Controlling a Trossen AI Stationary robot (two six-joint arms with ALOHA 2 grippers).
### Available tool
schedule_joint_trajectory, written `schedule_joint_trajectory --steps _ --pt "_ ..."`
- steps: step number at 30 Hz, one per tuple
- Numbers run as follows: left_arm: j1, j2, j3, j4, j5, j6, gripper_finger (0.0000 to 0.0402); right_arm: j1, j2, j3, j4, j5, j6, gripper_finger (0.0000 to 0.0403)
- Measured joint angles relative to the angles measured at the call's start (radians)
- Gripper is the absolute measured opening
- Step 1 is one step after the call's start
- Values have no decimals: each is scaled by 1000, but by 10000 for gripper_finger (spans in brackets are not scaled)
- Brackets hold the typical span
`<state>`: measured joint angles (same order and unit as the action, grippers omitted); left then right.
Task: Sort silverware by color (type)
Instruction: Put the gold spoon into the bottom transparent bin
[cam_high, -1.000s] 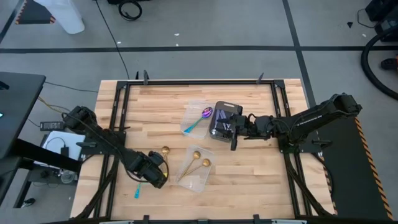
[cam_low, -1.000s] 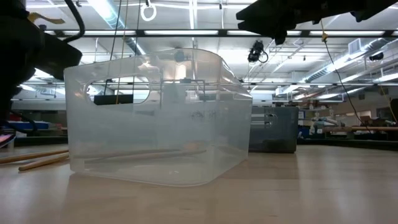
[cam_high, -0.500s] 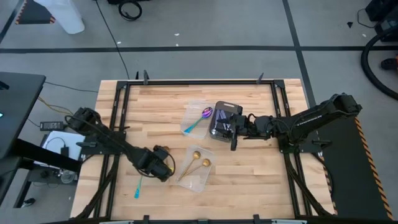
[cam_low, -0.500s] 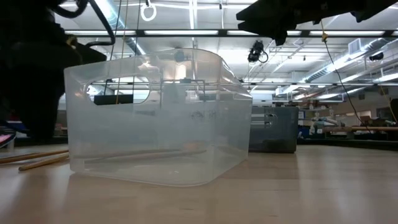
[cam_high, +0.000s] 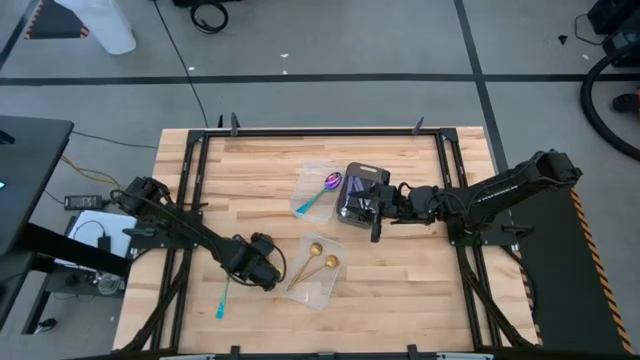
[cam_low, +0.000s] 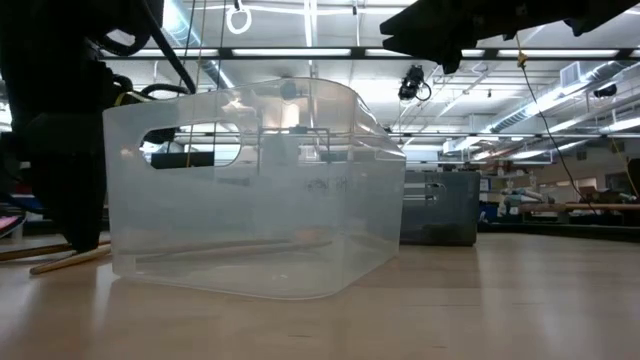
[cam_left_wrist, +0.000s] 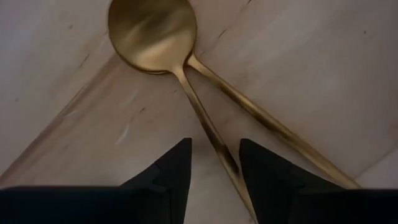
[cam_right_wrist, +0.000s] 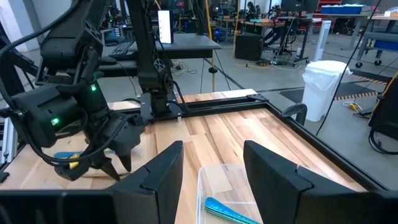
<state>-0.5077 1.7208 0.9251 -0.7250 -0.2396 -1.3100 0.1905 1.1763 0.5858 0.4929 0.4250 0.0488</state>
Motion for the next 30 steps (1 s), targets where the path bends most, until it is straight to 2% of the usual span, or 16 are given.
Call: schedule_joint_trajectory --steps 6,18,25,30 --pt "1 27 3 -3 9 12 125 0 0 0 -1 -5 0 179" --pt "0 31 2 -19 5 35 24 13 0 0 -1 -7 1 179" --pt "1 6 -3 -78 -13 41 23 13 0 0 -1 -7 1 179" --pt "1 -57 -6 -162 -24 43 23 13 0 0 -1 -7 1 179"
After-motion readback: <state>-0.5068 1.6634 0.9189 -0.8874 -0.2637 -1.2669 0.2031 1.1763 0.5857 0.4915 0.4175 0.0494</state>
